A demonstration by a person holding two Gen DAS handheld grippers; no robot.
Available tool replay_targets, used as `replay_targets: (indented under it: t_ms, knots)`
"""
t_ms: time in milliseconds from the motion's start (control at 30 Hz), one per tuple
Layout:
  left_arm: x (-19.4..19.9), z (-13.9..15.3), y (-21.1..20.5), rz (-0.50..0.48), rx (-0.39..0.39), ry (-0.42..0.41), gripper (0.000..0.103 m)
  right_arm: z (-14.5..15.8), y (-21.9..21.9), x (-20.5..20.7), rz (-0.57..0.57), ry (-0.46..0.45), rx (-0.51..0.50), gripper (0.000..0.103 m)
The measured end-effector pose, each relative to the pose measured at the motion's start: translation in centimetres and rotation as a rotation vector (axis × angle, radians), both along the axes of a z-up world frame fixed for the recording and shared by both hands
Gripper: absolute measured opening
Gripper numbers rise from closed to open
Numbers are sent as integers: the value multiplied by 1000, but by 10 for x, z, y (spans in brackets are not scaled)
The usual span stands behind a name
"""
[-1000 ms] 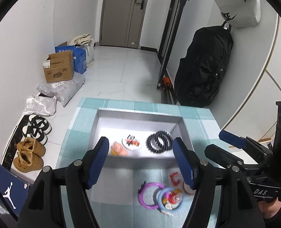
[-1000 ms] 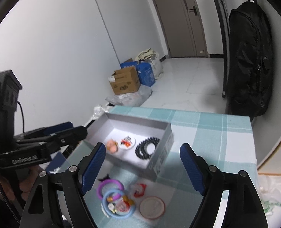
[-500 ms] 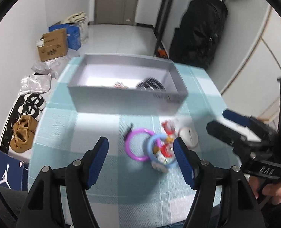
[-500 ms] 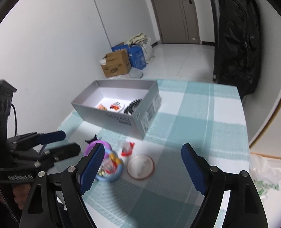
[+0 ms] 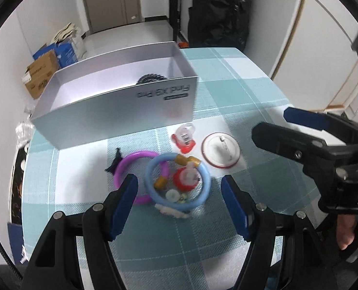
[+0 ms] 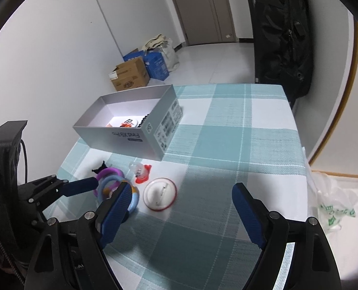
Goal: Organize jewelry
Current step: 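Move the left tool back to the pile and grasp the blue ring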
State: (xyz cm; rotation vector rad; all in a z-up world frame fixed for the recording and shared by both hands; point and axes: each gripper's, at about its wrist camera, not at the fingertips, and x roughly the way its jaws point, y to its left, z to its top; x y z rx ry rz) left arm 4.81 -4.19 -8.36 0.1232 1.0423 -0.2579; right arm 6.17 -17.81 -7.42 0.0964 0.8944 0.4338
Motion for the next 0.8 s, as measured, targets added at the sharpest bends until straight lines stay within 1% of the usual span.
replay_targets:
  t_ms: [100, 200, 267, 500, 533, 567, 800]
  knots:
    - [-2, -4, -5, -16, 63, -16, 67, -2, -6, 2, -27, 15, 7, 85]
    - [-2, -9, -5, -26, 88, -6, 68, -3, -10, 4, -47, 26, 12, 85]
    - [-3, -8, -4, -33, 92, -7, 67, -3, -13, 4, -58, 28, 21, 85]
    - [0, -9, -1, -60, 55, 0, 66, -2, -14, 6, -63, 32, 31, 85]
    - [1, -9, -2, -64, 50, 3, 64, -1, -14, 6, -63, 31, 31, 85]
    - [0, -9, -2, -67, 40, 5, 57, -1, -14, 6, -62, 31, 31, 85]
    - [-1, -8, -1, -81, 16, 11, 57, -1, -14, 6, -64, 30, 33, 85]
